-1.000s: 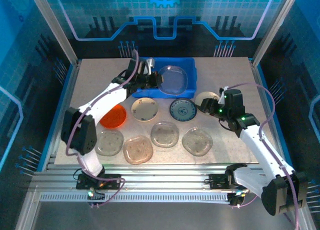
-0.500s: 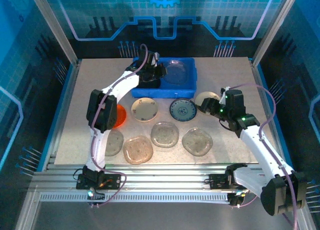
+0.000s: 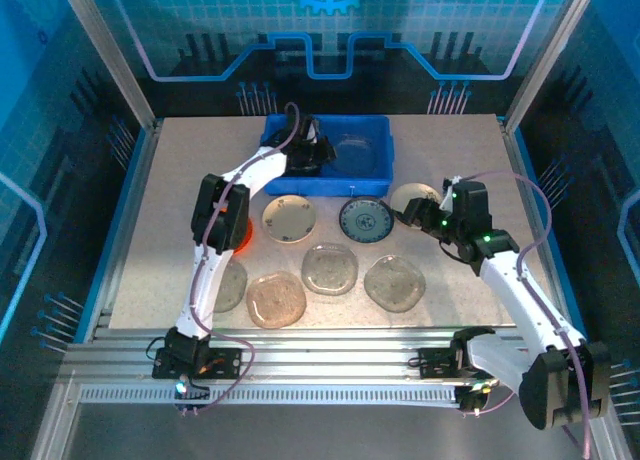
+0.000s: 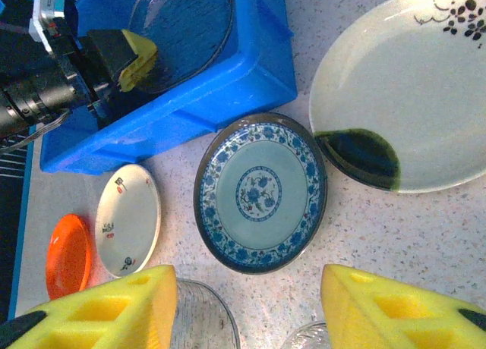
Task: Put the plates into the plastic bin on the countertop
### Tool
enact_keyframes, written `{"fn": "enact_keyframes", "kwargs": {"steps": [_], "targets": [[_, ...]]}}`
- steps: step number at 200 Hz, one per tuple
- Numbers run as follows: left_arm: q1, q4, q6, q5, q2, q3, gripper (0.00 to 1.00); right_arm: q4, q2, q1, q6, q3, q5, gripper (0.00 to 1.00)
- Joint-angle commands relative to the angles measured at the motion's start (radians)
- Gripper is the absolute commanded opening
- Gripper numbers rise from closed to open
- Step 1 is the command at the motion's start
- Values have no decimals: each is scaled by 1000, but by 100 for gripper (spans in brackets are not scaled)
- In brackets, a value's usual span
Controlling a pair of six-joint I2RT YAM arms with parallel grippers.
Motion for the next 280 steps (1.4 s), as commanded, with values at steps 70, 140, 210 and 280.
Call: {"fn": "enact_keyframes", "kwargs": {"steps": [70, 140, 210, 280], "targets": [[-31, -57, -32, 16, 124, 179, 8, 32, 13, -16, 13, -28, -14, 54], [-36, -87, -35, 3, 127, 188, 33, 31, 22, -16, 10, -21, -15, 54], [-48, -147, 33, -85, 69, 217, 81, 1, 2, -15, -2, 2, 7, 54], [-74, -219, 108, -208, -32, 231, 99, -73, -25, -14, -53, 21, 69, 54]]}}
